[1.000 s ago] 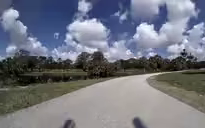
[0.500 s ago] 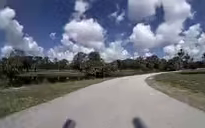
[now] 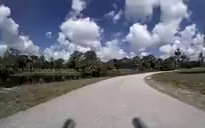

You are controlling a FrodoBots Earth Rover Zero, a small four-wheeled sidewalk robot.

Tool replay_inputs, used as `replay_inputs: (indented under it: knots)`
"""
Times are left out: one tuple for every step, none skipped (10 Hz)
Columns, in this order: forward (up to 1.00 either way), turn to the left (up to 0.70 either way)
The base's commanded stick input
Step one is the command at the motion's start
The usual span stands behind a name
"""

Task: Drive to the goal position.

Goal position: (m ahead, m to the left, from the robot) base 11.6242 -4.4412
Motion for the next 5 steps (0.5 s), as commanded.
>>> replay_inputs:
  knots:
    - [0.7, 0.0]
    - [0.7, 0.0]
    - [0.7, 0.0]
    - [0.7, 0.0]
    - [0.7, 0.0]
